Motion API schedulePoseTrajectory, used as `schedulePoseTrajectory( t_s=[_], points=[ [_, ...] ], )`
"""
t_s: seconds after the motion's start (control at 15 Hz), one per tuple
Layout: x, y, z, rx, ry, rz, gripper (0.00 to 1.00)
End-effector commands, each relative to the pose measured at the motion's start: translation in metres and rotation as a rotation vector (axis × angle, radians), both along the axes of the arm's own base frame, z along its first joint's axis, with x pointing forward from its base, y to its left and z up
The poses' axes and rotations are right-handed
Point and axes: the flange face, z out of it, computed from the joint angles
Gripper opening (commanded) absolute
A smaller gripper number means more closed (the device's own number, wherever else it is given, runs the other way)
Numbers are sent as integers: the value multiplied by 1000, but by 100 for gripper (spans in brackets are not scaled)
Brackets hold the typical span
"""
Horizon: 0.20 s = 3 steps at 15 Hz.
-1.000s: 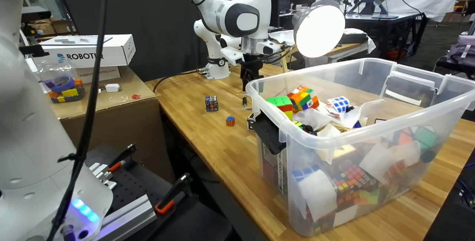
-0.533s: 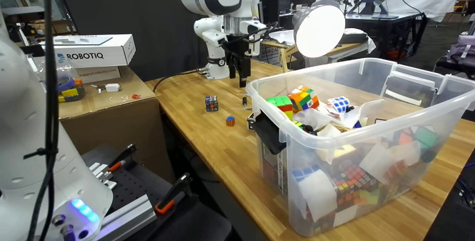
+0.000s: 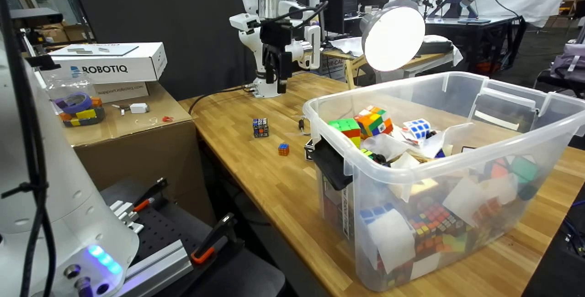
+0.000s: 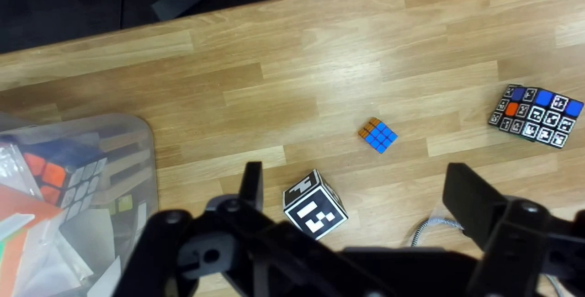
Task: Remove a cube from the storage container
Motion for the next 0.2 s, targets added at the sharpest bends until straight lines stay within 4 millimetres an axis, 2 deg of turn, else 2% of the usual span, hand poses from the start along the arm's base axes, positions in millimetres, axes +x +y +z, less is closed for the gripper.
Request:
schedulePoseTrajectory(
  t_s=[0.0,0.13],
  points=[
    [0,0,0,0,2,0,100],
    [0,0,0,0,2,0,100]
  ],
)
